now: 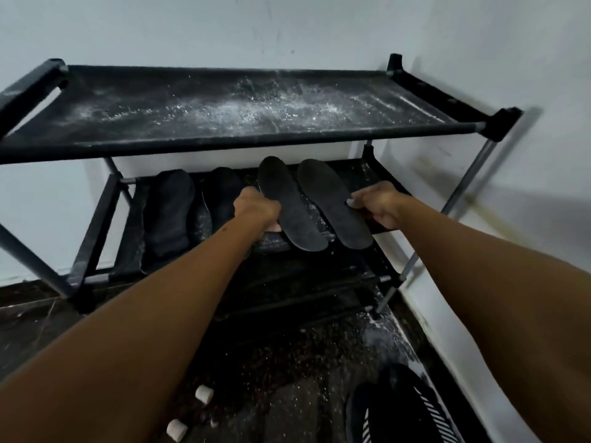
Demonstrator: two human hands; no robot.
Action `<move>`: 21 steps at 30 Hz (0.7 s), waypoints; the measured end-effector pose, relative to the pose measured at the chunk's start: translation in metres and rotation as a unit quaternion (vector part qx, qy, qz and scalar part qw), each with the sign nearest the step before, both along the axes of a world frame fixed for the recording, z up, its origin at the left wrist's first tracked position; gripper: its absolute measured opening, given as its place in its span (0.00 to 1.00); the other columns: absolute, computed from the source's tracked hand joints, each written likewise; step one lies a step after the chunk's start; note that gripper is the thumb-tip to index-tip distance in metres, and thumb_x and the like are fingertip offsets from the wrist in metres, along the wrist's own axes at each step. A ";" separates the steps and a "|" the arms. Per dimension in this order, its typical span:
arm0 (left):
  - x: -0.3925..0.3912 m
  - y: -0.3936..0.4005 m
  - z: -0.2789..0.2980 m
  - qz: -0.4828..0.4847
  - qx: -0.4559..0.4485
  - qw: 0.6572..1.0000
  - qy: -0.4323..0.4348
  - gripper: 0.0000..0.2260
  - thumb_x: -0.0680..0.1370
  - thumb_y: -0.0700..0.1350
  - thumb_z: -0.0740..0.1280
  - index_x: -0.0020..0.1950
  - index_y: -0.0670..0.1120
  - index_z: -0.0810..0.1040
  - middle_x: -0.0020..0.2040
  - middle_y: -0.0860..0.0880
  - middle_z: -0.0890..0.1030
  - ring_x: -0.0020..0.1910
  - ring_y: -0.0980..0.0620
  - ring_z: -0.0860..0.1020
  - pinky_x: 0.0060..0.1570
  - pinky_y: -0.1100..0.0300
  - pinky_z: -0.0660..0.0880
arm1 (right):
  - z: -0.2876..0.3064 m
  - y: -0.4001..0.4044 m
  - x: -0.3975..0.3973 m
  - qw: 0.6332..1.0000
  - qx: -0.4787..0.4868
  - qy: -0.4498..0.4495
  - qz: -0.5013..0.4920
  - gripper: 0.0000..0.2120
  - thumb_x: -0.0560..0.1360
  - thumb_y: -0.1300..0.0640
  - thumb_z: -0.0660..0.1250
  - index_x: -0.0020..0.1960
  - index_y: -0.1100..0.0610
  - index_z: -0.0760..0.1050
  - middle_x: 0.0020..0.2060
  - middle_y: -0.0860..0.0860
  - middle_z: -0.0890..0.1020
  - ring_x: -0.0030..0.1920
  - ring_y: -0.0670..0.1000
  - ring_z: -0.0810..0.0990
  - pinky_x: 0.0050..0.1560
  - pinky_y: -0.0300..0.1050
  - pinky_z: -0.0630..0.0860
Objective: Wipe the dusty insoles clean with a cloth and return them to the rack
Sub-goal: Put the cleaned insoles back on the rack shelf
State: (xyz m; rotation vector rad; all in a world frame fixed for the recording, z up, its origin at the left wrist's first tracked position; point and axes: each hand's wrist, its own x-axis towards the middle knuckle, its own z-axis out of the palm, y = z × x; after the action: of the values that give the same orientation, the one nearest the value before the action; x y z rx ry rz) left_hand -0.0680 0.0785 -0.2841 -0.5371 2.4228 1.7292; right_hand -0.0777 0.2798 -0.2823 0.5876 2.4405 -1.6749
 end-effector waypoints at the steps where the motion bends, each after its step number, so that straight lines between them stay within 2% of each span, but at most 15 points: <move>1: -0.001 0.001 0.000 0.002 -0.007 1.000 0.001 0.06 0.75 0.34 0.67 0.42 0.41 0.71 0.49 0.40 0.78 0.43 0.40 0.82 0.42 0.48 0.82 | -0.004 0.001 -0.004 1.000 0.011 0.005 0.001 0.08 0.73 0.66 0.69 0.52 0.65 0.78 0.45 0.55 0.79 0.48 0.55 0.79 0.57 0.49 0.76; 3: 0.000 0.002 0.001 0.002 -0.029 1.000 0.008 0.04 0.75 0.35 0.66 0.46 0.39 0.72 0.49 0.40 0.78 0.43 0.40 0.82 0.42 0.49 0.81 | -0.008 0.003 -0.008 0.999 0.027 0.006 0.017 0.02 0.73 0.65 0.69 0.44 0.60 0.78 0.45 0.56 0.79 0.44 0.53 0.78 0.55 0.48 0.76; 5: 0.003 0.002 0.005 0.000 -0.052 0.999 0.011 0.03 0.75 0.36 0.66 0.47 0.39 0.72 0.49 0.40 0.79 0.40 0.41 0.83 0.41 0.50 0.81 | -0.015 0.009 -0.012 0.999 0.034 0.008 0.022 0.08 0.72 0.66 0.68 0.38 0.56 0.74 0.46 0.57 0.78 0.41 0.52 0.77 0.53 0.49 0.75; 8: 0.015 0.004 0.013 -0.016 -0.089 0.996 0.007 0.02 0.76 0.38 0.65 0.45 0.41 0.72 0.47 0.41 0.79 0.40 0.42 0.83 0.43 0.54 0.81 | -0.019 0.017 -0.005 0.997 0.061 0.038 -0.012 0.07 0.68 0.60 0.74 0.34 0.56 0.77 0.46 0.59 0.82 0.44 0.56 0.80 0.57 0.51 0.77; 10: 0.027 0.006 0.018 -0.033 -0.160 0.986 0.017 0.05 0.75 0.40 0.65 0.45 0.39 0.74 0.48 0.42 0.78 0.45 0.43 0.82 0.42 0.57 0.78 | -0.015 0.022 0.010 0.992 0.108 0.069 -0.018 0.09 0.68 0.58 0.75 0.32 0.54 0.77 0.47 0.60 0.83 0.46 0.57 0.80 0.58 0.53 0.77; 12: 0.042 0.011 0.021 -0.049 -0.258 0.964 0.049 0.10 0.75 0.43 0.65 0.51 0.37 0.76 0.53 0.41 0.78 0.52 0.42 0.78 0.43 0.57 0.74 | -0.006 0.029 0.036 0.972 0.201 0.121 0.001 0.07 0.73 0.56 0.71 0.36 0.55 0.79 0.47 0.57 0.83 0.48 0.55 0.79 0.57 0.49 0.76; 15: 0.068 0.025 0.021 -0.073 -0.361 0.922 0.120 0.14 0.76 0.45 0.63 0.57 0.38 0.75 0.58 0.39 0.76 0.58 0.39 0.74 0.50 0.50 0.73 | 0.006 0.043 0.078 0.914 0.363 0.177 0.035 0.09 0.77 0.53 0.64 0.46 0.57 0.80 0.46 0.55 0.83 0.49 0.58 0.79 0.49 0.48 0.75; 18: 0.103 0.054 0.014 -0.116 -0.378 0.906 0.153 0.14 0.79 0.47 0.60 0.56 0.39 0.77 0.57 0.39 0.76 0.56 0.38 0.75 0.49 0.49 0.74 | 0.001 0.058 0.119 0.860 0.476 0.164 0.082 0.12 0.78 0.52 0.59 0.46 0.57 0.78 0.44 0.58 0.82 0.47 0.61 0.79 0.45 0.50 0.75; 21: 0.145 0.093 -0.004 -0.188 -0.381 0.894 0.140 0.14 0.80 0.46 0.58 0.58 0.36 0.74 0.60 0.39 0.72 0.56 0.39 0.75 0.49 0.50 0.73 | -0.025 0.076 0.166 0.835 0.521 0.108 0.137 0.12 0.77 0.54 0.58 0.48 0.58 0.78 0.45 0.59 0.82 0.46 0.62 0.80 0.44 0.51 0.76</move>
State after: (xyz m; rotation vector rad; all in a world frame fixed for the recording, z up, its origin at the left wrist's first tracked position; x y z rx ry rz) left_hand 0.0768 0.1715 -0.2885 0.1576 3.0994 0.6993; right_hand 0.0878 0.3555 -0.3077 0.0803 3.2576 -0.1786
